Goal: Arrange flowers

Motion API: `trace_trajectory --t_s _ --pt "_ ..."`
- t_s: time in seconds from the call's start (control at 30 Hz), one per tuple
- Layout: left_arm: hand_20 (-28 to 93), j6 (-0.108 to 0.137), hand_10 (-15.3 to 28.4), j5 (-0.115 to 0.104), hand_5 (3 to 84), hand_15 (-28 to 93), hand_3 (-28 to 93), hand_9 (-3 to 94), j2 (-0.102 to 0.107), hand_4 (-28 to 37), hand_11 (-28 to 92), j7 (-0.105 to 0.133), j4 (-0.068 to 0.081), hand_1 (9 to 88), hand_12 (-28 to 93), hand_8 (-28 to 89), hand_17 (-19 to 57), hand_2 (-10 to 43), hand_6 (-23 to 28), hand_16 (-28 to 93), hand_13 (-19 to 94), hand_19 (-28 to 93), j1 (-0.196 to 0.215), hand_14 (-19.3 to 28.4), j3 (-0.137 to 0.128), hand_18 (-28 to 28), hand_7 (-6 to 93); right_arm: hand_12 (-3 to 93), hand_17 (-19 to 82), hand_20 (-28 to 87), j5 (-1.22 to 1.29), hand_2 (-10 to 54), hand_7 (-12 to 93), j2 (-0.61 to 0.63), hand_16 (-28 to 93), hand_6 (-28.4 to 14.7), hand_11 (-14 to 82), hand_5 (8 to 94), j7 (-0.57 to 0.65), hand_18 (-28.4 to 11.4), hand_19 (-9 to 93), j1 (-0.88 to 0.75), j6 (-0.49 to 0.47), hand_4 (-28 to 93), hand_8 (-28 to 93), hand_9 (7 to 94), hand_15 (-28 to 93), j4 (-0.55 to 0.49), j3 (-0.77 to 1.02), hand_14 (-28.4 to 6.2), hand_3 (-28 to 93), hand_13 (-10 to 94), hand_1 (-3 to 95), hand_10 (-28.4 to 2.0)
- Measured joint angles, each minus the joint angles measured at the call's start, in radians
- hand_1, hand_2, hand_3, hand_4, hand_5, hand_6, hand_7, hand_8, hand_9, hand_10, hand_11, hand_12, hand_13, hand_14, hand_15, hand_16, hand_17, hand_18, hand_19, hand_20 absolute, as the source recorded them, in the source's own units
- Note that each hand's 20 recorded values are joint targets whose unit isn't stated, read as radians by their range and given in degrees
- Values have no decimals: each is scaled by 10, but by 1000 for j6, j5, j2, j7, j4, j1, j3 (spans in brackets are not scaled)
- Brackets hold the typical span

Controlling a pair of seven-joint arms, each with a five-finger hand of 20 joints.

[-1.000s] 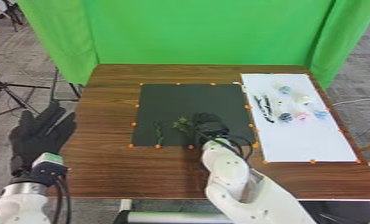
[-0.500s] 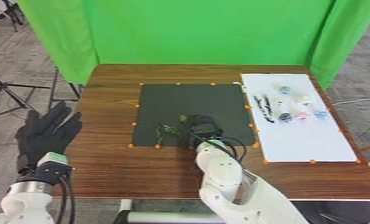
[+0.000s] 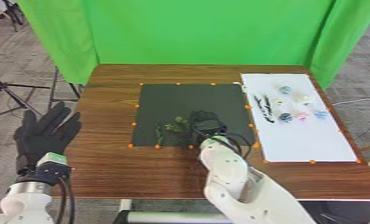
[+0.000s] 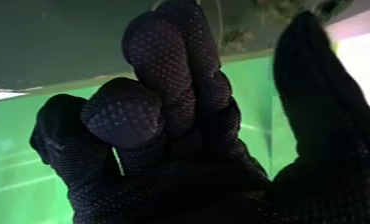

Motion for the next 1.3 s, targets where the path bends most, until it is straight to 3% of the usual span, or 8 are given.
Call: trace_trajectory --t_s 0.27,0.4,0.5,0.67,0.9,1.3 --pt "98 0 139 0 382 426 691 282 -3 -283 284 -1 0 248 104 -93 -59 128 87 -89 224 344 4 151 -3 136 146 317 520 534 14 -54 286 28 379 -71 380 711 -4 -235 932 -12 5 -174 -82 769 681 -77 43 -123 662 751 264 -170" --pt "98 0 139 0 382 426 690 282 -4 -283 284 6 -4 250 104 -93 -59 128 88 -89 224 344 13 151 -5 136 146 333 529 554 23 -68 175 65 393 -89 413 668 12 -230 932 -20 102 -182 -78 757 722 -88 107 -128 664 746 271 -169" --pt "99 1 139 -1 382 426 689 281 -5 -283 283 15 -11 251 104 -93 -60 127 87 -89 223 345 29 151 -16 136 146 340 533 567 41 -91 151 109 402 -96 430 660 54 -230 932 -21 168 -197 -73 754 729 -82 179 -130 667 748 280 -169" --pt "98 4 138 -8 381 426 689 281 -5 -283 282 34 -14 252 104 -93 -59 127 87 -89 224 344 45 151 -23 136 147 348 532 570 89 -95 142 184 408 -99 435 656 143 -230 932 23 131 -214 -73 752 729 4 266 -129 641 747 292 -169" --pt "99 10 138 -14 382 430 688 281 -8 -283 284 44 -14 255 104 -94 -60 128 87 -89 224 345 47 152 -23 137 151 350 532 571 129 -95 135 245 410 -101 439 654 150 -230 932 120 72 -229 -75 750 730 153 248 -130 635 744 291 -169" --pt "98 12 138 -16 382 430 686 281 -13 -283 285 42 -15 257 103 -95 -60 129 88 -91 225 346 47 152 -20 137 150 349 525 572 196 -95 131 222 411 -101 443 653 148 -232 932 158 5 -237 -76 746 730 227 221 -132 626 742 283 -168"
